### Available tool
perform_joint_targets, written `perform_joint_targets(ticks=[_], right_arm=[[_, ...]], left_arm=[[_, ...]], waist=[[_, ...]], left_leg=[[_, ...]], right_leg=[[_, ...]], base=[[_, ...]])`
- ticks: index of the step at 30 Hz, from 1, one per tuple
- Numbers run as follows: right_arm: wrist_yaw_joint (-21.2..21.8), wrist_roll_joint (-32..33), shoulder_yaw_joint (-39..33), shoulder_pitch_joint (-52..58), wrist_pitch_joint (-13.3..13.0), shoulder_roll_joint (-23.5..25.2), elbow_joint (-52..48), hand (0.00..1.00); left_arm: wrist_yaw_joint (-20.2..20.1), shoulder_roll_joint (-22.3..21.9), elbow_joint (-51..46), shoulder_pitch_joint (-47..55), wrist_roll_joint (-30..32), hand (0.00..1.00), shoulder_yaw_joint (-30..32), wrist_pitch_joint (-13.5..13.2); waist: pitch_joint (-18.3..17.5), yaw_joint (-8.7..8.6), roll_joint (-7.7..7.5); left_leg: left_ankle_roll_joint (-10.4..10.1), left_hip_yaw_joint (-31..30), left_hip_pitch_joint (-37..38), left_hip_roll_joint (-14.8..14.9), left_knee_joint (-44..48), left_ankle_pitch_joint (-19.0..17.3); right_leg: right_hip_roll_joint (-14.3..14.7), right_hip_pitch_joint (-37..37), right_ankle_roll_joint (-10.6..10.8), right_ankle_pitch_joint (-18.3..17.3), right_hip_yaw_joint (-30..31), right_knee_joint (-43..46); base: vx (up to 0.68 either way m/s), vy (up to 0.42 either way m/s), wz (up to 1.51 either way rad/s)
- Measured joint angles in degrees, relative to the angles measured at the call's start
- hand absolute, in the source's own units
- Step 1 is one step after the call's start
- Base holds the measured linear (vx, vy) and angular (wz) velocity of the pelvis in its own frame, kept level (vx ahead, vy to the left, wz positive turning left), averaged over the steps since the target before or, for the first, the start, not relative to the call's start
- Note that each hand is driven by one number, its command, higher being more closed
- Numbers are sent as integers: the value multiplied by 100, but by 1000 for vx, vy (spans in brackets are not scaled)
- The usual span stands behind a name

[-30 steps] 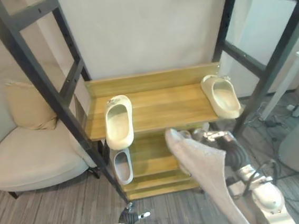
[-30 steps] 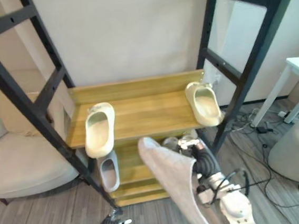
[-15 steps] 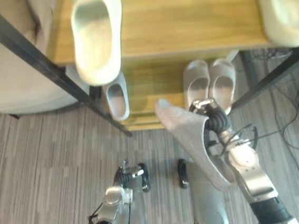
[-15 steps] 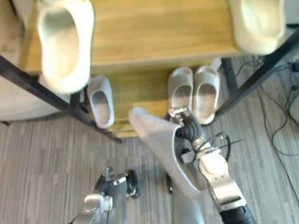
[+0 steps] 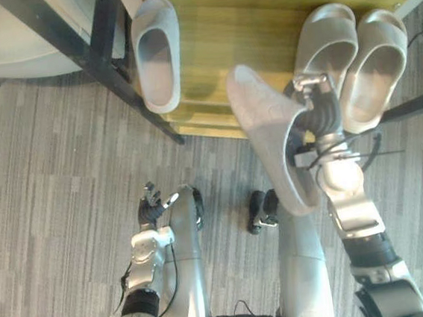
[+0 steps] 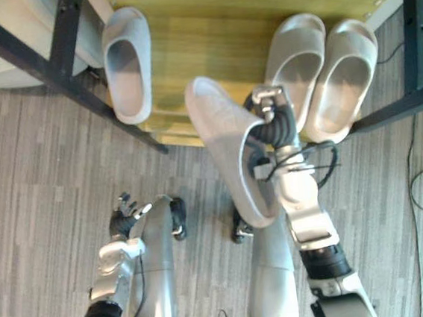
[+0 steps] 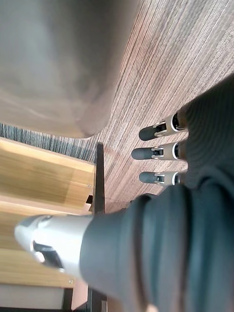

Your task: Organize the slippers on the shoe rack

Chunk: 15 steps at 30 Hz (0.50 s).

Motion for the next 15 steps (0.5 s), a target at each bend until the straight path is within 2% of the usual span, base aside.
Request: perform_joint_targets(ticks=[4,5,11,15], right_arm=[[-196,-8,-149,-700,128,-165,303,100],[-275,-60,-164,-1049,255,-280,615,100],[-384,-237,-162,-1857,565,-403,1346,100],[-401,-346,-158,-2263,747,-406,1870,100]], left_arm=[[32,-69,-167,-4,-48,0,-7,0],[50,-116,-262,-4,-112,0,-6,-1],[138,-216,-429,-39,-189,0,-6,-10],[149,-253,-430,-48,-217,0,-8,-12]], waist=[[0,106,-1],[0,167,-2],[-1,264,-5],[-3,284,-6]], left_leg=[[-57,-111,-156,3,176,-29],[-63,-144,-256,2,224,-26],[-95,-225,-473,-43,368,-20],[-123,-270,-487,-79,426,-30]], right_leg=[[-14,-113,-38,-94,-88,194],[-37,-190,-54,-110,-128,259],[-146,-359,-131,-202,-224,472],[-186,-356,-79,-272,-250,556]], base=[[-20,-32,5],[-22,-23,6],[-8,-20,10],[-2,-16,7]])
